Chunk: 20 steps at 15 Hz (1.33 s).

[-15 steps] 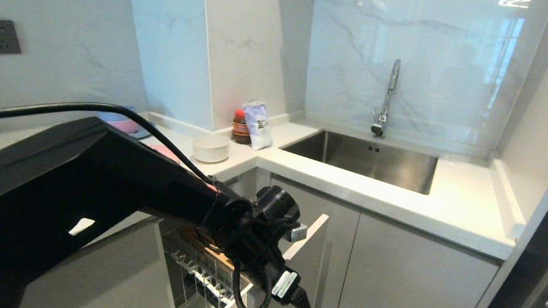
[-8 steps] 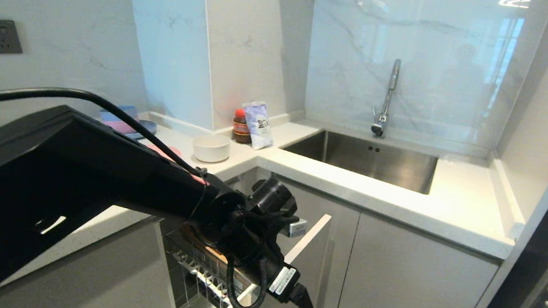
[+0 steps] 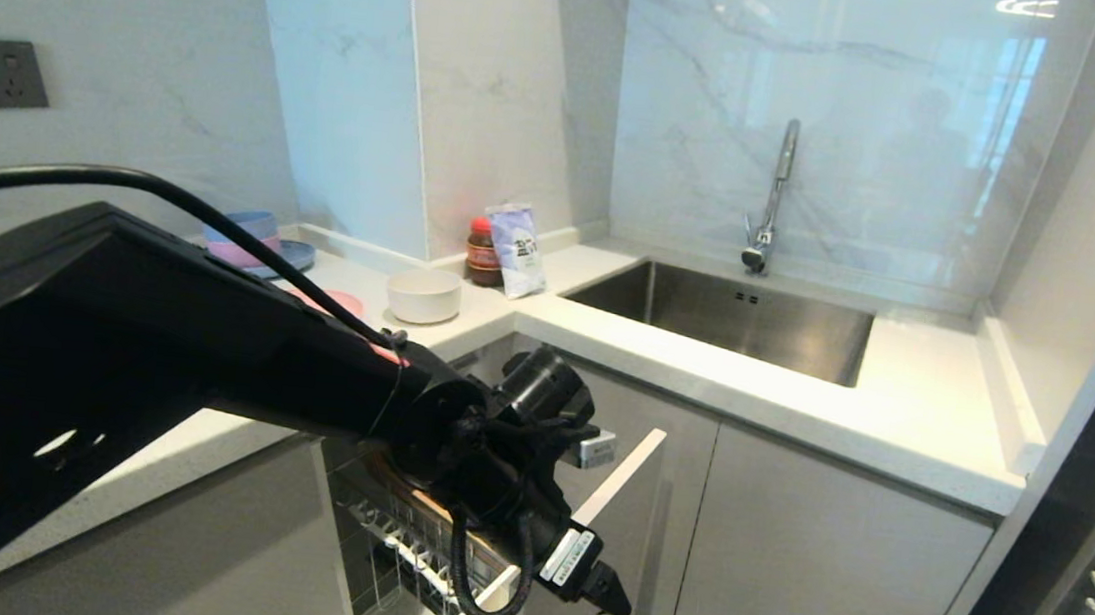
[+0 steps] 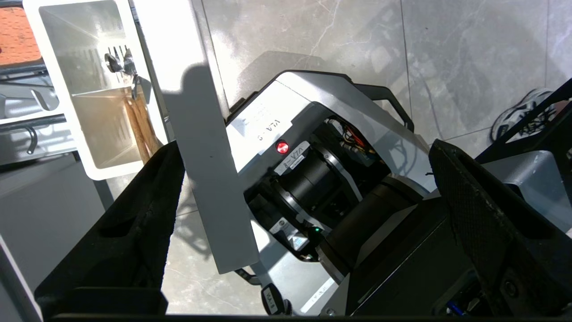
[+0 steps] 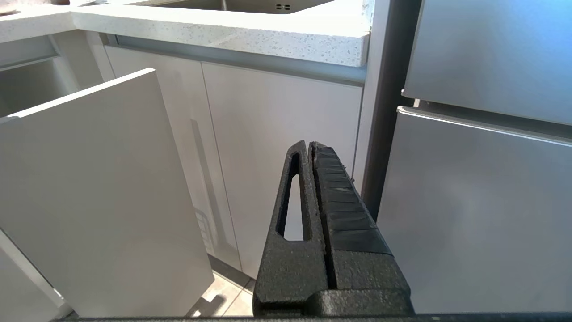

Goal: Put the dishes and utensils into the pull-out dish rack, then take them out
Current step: Open the cupboard, then pick up the chopsticks and place it in the cupboard

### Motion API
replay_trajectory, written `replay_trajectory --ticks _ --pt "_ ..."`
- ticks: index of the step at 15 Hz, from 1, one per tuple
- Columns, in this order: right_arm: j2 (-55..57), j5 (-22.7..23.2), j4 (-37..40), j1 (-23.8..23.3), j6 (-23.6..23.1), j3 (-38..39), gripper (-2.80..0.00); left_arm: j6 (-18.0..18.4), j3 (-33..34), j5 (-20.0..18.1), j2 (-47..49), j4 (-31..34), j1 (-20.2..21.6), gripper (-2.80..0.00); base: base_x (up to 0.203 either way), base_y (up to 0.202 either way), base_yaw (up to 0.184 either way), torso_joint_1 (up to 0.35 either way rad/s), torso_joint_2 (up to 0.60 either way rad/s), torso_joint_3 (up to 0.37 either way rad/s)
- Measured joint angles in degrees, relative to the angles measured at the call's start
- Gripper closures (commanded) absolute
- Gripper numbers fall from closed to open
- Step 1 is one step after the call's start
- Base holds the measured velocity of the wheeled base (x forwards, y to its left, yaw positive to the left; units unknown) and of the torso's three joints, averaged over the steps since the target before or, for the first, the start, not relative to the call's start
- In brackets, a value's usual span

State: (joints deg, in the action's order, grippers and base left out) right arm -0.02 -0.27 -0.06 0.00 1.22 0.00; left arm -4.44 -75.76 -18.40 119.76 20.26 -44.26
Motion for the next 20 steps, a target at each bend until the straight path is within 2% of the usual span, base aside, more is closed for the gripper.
replay_trajectory --ticks 11,20 --pt "0.0 0.0 0.0 0.0 0.0 0.0 0.00 -0.1 0.4 -0.3 0.0 0.4 -1.5 -2.80 0.000 0.000 0.000 0.000 0.00 0.000" --pt "0.0 0.0 0.0 0.0 0.0 0.0 0.00 0.7 -0.1 0.3 -4.3 -0.1 4.3 -2.80 0.000 0.000 0.000 0.000 0.00 0.000"
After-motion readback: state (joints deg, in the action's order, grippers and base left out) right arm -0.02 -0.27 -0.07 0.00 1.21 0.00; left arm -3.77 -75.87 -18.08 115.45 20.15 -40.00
